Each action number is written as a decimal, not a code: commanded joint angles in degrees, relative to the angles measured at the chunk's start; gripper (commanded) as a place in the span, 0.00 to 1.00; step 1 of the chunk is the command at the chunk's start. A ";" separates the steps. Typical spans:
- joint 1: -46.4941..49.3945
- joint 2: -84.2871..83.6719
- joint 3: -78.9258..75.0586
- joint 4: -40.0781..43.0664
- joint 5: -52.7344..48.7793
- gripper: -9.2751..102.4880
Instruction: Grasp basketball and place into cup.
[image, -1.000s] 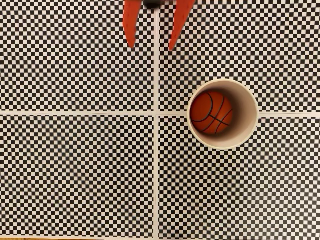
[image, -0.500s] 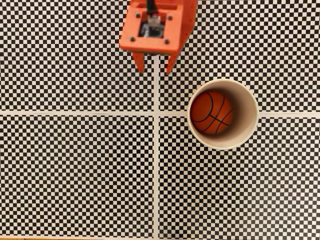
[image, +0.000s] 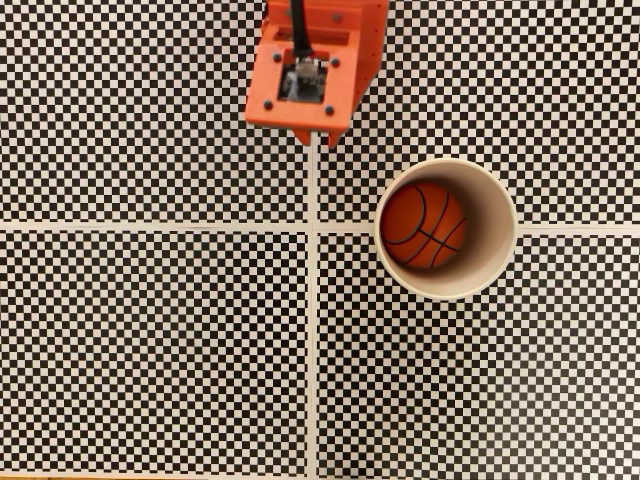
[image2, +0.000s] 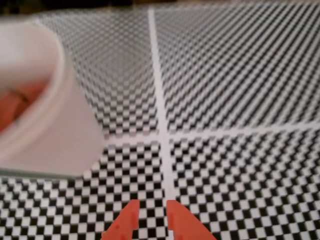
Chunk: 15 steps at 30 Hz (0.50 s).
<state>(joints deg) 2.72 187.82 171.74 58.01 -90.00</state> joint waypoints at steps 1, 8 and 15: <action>-0.97 0.62 2.20 0.00 0.53 0.08; -0.88 0.62 7.29 0.18 -1.58 0.08; -0.97 0.62 9.05 4.31 -2.11 0.08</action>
<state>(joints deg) 2.02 187.82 179.21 60.82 -91.85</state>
